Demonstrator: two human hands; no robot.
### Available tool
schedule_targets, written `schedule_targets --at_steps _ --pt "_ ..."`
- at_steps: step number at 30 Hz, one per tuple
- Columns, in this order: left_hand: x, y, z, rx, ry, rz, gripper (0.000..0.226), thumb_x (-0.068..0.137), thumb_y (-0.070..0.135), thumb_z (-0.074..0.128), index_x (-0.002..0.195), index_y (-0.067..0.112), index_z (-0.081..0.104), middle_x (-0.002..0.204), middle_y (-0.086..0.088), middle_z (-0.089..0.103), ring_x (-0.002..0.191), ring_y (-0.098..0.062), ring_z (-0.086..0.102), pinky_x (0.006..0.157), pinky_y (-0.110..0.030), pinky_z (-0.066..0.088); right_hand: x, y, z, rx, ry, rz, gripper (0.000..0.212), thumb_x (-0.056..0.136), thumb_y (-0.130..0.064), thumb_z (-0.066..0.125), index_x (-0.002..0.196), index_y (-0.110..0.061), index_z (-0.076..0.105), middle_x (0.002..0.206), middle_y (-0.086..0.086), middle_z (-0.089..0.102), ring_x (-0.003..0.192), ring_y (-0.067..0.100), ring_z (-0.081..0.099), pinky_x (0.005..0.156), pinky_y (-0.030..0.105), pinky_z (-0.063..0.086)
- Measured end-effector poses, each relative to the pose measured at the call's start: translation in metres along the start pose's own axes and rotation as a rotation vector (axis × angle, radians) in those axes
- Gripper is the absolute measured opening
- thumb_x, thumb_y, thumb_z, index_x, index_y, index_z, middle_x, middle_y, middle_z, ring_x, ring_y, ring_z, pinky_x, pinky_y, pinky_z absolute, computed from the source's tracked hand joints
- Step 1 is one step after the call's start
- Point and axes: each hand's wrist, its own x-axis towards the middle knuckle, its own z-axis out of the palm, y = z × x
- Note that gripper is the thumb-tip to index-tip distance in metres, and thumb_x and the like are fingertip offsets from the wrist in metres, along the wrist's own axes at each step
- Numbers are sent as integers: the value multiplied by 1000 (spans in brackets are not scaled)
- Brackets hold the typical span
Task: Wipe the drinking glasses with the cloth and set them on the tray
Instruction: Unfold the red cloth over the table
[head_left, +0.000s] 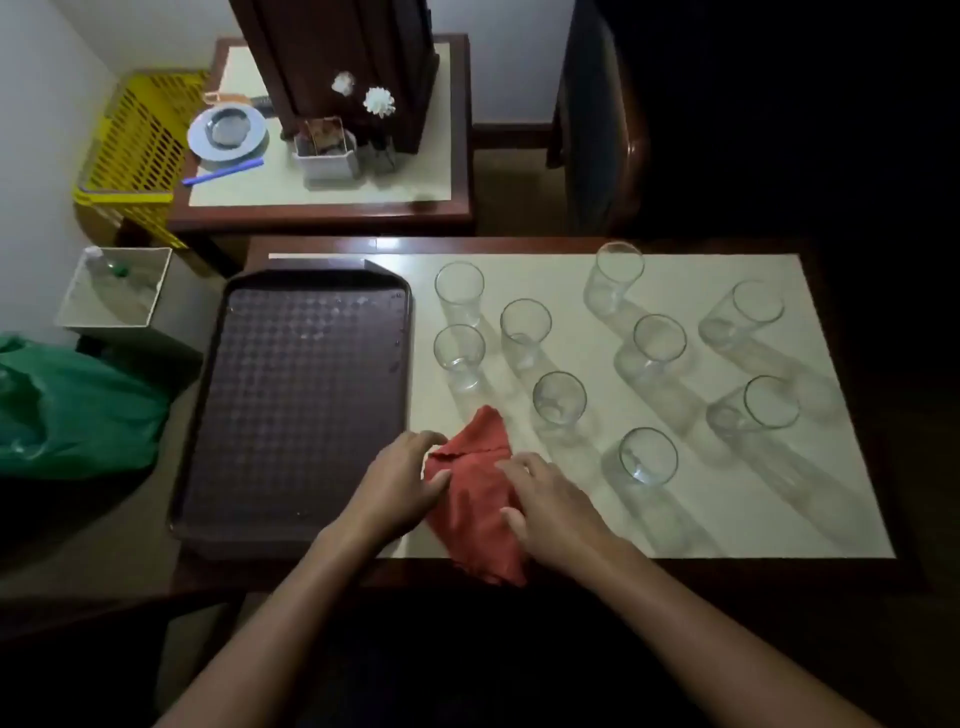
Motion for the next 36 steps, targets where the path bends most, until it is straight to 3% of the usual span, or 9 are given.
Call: schedule_targets --at_steps 3,6,10,13,17,23,29,33,36 --pt "10 -17 34 18 54 28 55 92 30 71 144 21 53 135 -3 59 120 -24 61 99 -38 48 14 13 32 -48 153 -53 63 96 -33 71 152 -18 47 149 4 47 127 28 53 102 41 53" --pt "23 -32 60 79 134 13 59 91 32 73 145 19 53 132 -5 57 121 -26 57 99 -39 47 26 33 57 29 288 -138 38 90 -24 79 126 -17 68 122 2 61 107 24 62 89 39 58" --pt "31 -36 76 144 253 30 18 88 34 76 103 26 75 97 2 61 100 -24 62 76 -32 40 28 54 65 164 373 -215 24 85 -22 86 107 -22 75 105 -7 66 91 13 65 82 24 50" --pt "19 -34 79 -92 265 71 7 85 31 79 86 26 74 85 5 71 90 -18 70 73 -31 48 14 65 67 225 419 -239 27 78 -25 90 97 -27 72 96 -9 65 83 9 63 79 28 51" --pt "-33 -9 74 -520 155 287 16 83 13 84 94 14 74 90 -13 79 85 -19 73 81 -39 55 -33 69 64 259 472 -167 24 80 -40 90 96 -30 75 101 -9 67 88 5 64 80 25 49" --pt "-106 55 35 -197 -26 654 27 91 -5 72 100 19 78 97 4 80 98 -11 76 90 -28 58 -115 39 17 312 475 -277 86 78 -50 91 151 -35 47 151 -15 54 136 5 52 111 30 44" --pt "-140 77 -3 1 75 663 37 83 8 85 110 28 69 90 -1 78 85 -12 75 78 -30 62 -149 25 -22 341 427 -326 15 83 -39 89 89 -35 75 90 -17 75 90 3 71 89 43 58" --pt "-142 59 -12 374 119 512 20 87 26 83 105 28 75 86 8 77 72 4 69 73 -20 58 -170 17 -48 404 409 -315 25 89 -36 85 107 -20 78 101 -3 81 96 15 77 91 41 62" --pt "-139 39 -13 267 143 447 25 99 31 68 101 8 75 97 -15 75 81 -15 68 81 -35 56 -173 18 -54 508 449 -283 14 97 -30 76 105 -19 75 92 -4 80 84 10 75 81 34 58"
